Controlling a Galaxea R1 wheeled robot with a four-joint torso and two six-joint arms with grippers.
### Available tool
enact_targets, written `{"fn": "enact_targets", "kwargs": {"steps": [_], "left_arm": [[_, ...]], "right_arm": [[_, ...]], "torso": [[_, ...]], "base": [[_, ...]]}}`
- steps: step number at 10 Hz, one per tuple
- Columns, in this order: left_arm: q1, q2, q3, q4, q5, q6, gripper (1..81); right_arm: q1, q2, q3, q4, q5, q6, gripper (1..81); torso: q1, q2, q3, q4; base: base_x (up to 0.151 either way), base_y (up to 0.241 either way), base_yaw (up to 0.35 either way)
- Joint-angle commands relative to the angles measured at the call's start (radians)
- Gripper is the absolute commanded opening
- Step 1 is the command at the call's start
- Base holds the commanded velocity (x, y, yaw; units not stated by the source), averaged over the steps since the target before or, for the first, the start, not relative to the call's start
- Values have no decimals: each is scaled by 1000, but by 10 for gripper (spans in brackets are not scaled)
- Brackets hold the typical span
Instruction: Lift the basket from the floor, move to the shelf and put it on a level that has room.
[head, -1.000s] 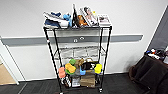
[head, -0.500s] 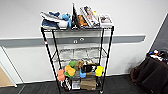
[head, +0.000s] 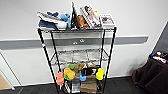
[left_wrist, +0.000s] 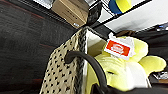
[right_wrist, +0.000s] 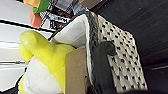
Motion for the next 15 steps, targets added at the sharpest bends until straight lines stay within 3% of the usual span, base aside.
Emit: {"fn": "enact_targets", "kwargs": {"steps": [1, 15], "left_arm": [[-105, -26, 48, 17, 26, -2, 10], [-105, -28, 48, 17, 26, -4, 10]], "right_arm": [[108, -21, 62, -18, 27, 3, 10], [108, -21, 62, -19, 28, 3, 10]], "torso": [[0, 0, 0, 0], [0, 0, 0, 0]], "base": [[138, 0, 0], [125, 0, 0]]}}
